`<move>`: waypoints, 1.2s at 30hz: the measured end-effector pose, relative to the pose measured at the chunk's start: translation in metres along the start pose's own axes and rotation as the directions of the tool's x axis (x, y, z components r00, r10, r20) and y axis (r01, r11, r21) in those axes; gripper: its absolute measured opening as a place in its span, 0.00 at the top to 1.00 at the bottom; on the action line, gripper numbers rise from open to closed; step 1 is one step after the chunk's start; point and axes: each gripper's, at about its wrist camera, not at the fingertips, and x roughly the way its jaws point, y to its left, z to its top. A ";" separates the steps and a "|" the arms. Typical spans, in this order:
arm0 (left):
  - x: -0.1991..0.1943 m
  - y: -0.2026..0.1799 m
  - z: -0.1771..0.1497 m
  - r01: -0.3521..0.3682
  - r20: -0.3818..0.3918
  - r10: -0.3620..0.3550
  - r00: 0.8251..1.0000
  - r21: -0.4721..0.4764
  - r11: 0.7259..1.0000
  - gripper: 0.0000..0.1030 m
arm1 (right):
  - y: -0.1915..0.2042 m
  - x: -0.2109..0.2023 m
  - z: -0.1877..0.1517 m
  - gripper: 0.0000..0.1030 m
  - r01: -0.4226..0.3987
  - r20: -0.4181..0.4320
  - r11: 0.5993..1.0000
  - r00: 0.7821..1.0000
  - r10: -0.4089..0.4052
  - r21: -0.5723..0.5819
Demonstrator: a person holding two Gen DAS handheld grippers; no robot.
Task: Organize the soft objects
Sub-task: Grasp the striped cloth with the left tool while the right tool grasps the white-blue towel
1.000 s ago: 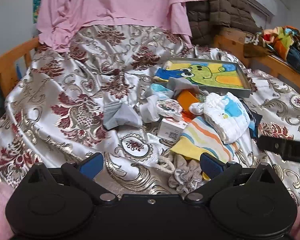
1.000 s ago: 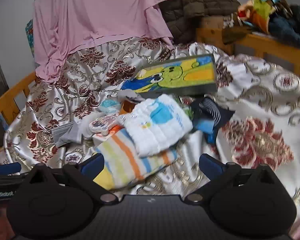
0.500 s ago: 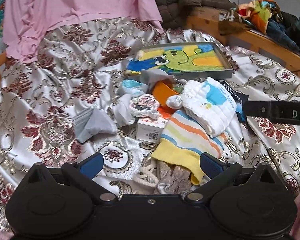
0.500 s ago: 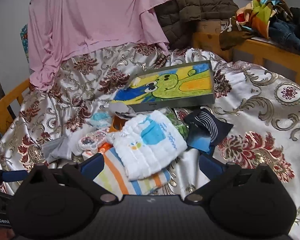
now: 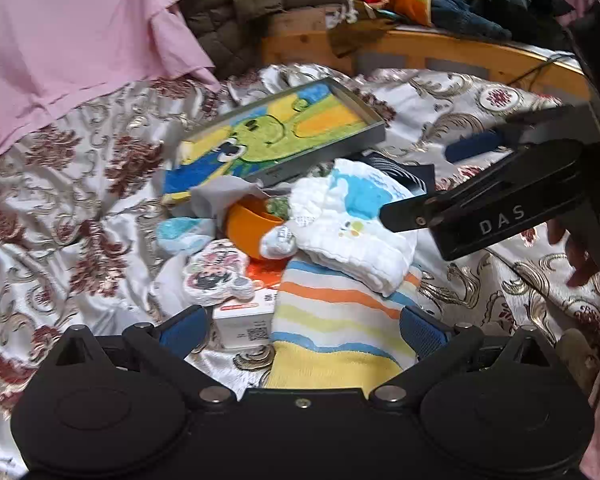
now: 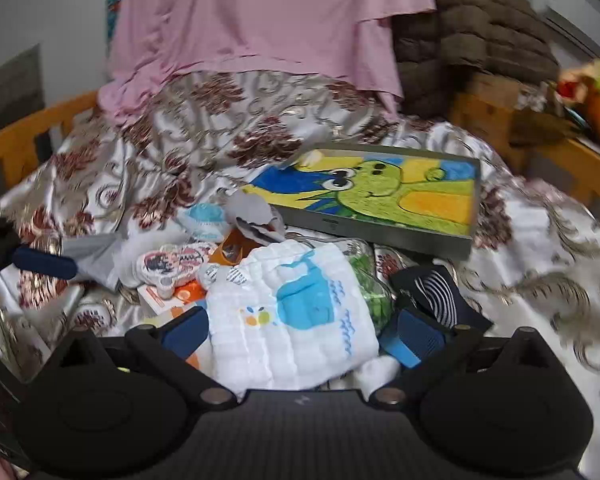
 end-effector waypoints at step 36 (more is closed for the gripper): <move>0.068 0.049 -0.006 0.297 -0.122 -0.361 0.924 -0.363 0.883 0.35 | -0.010 0.072 -0.009 0.01 -0.150 -0.176 0.983 0.970 0.168 0.109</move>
